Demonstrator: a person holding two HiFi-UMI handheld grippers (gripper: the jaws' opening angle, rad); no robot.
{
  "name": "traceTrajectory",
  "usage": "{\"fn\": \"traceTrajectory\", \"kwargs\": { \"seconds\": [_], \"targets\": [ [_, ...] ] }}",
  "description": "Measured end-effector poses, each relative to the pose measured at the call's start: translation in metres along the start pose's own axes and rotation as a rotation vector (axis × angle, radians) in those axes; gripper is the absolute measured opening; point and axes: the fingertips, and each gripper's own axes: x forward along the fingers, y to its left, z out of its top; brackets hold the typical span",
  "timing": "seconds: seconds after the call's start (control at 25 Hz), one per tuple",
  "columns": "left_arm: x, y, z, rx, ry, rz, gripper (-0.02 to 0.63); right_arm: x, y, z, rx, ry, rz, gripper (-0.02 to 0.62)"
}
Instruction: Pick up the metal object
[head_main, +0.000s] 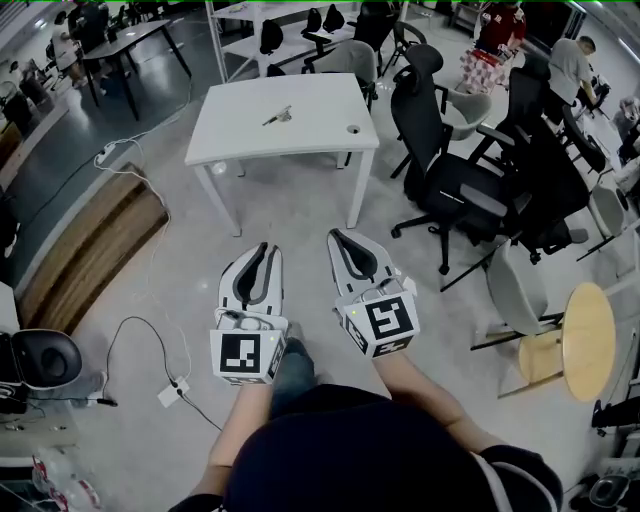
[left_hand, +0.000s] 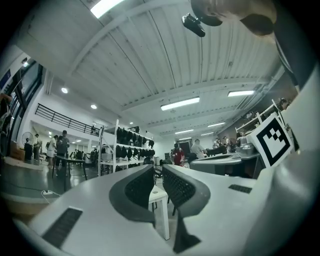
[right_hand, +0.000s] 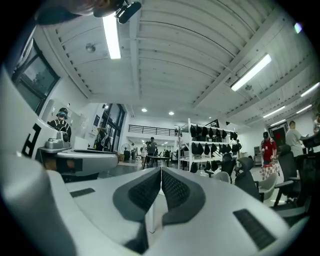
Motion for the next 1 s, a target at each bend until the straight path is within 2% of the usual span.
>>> {"fn": "traceTrajectory", "kwargs": {
  "seconds": [0.08,0.16,0.36,0.72,1.0],
  "targets": [
    [0.015,0.012,-0.009,-0.007,0.003,-0.006,0.042,0.016,-0.007,-0.007,0.001,0.006,-0.007,0.026],
    [0.035,0.024,-0.017,-0.017,0.007,-0.017,0.109,0.036,-0.016,-0.011,0.004,0.01,-0.014,0.026],
    [0.092,0.072,-0.035,-0.026,0.02,-0.02,0.147,0.103,-0.037,-0.019,0.004,0.024,-0.025,0.026],
    [0.206,0.181,-0.045,-0.01,0.004,-0.047,0.169,0.247,-0.077,-0.01,0.003,0.008,-0.078,0.026],
    [0.266,0.225,-0.068,-0.011,-0.006,-0.091,0.179,0.311,-0.097,-0.027,0.001,0.023,-0.122,0.027]
  ]
}}
